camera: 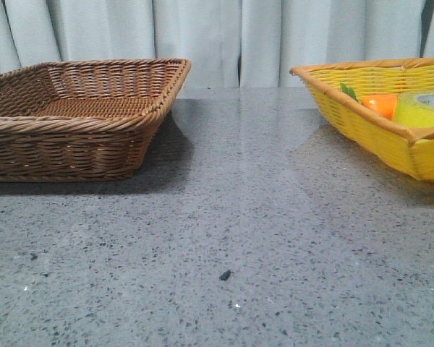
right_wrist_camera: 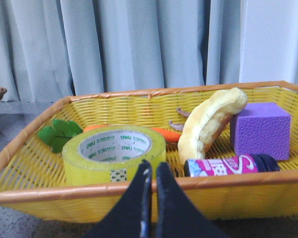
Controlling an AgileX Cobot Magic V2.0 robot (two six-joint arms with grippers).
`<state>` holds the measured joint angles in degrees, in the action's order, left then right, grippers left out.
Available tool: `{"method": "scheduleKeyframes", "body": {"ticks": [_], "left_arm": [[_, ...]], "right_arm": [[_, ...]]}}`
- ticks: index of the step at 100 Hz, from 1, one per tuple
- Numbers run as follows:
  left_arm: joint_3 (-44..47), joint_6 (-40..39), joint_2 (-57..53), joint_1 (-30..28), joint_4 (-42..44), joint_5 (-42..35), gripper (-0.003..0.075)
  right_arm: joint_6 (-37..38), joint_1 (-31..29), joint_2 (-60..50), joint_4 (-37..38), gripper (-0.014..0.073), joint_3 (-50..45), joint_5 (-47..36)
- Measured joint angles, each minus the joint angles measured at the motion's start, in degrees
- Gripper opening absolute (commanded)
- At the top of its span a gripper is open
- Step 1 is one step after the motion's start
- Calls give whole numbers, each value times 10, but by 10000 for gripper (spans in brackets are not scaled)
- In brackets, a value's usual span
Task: Transfer tape with both arms
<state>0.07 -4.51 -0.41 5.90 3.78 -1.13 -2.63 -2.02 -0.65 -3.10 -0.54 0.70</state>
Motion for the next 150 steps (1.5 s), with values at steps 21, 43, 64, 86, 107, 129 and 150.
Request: {"method": "scheduleKeyframes", "body": {"ticks": [21, 43, 64, 86, 107, 129, 150], "left_arm": [[-28, 0, 1, 0, 0, 11, -21], [-102, 0, 64, 0, 0, 29, -21], [-173, 0, 143, 0, 0, 59, -21], [-211, 0, 195, 0, 0, 64, -21], [-217, 0, 209, 0, 0, 64, -21], [-217, 0, 210, 0, 0, 64, -21], [-217, 0, 210, 0, -6, 64, -21]], "right_arm": [[1, 0, 1, -1, -74, 49, 70], [1, 0, 76, -10, -74, 148, 151], [1, 0, 212, -11, -70, 285, 288], [-13, 4, 362, -11, 225, 420, 371], [-19, 63, 488, -12, 342, 526, 442], [-20, 128, 629, -13, 342, 624, 533], [-21, 153, 757, -14, 342, 681, 557]]}}
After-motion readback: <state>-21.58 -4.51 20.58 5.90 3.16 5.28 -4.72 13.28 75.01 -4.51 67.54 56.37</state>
